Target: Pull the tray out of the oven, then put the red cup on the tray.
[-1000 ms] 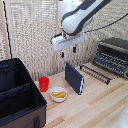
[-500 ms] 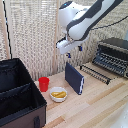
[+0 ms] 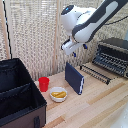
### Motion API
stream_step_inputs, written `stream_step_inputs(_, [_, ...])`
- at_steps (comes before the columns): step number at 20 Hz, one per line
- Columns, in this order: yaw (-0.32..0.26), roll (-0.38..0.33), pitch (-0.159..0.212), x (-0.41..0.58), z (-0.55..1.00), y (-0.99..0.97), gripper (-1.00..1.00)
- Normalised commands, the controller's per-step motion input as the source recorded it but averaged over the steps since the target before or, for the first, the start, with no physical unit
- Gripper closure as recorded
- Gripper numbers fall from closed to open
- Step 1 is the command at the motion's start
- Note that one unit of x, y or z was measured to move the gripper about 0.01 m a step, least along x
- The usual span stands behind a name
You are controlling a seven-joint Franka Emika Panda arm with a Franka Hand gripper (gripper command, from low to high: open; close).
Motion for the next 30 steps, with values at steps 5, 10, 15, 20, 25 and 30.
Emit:
stream_step_inputs(5, [0.063,-0.294,0.000,-0.001,0.00,-0.46,-1.00])
stream_step_inputs(10, [0.044,-0.350,0.001,0.002,-0.01,-0.38,-1.00])
stream_step_inputs(15, [0.081,-0.352,0.000,0.001,-0.09,-0.35,-1.00])
stream_step_inputs(20, [0.139,-0.288,0.017,0.002,-0.14,-0.33,-1.00])
stream_step_inputs(25, [0.214,-0.132,0.050,0.000,-0.03,-0.40,-1.00])
stream_step_inputs(30, [0.220,-0.039,0.090,0.000,0.00,-0.49,-1.00])
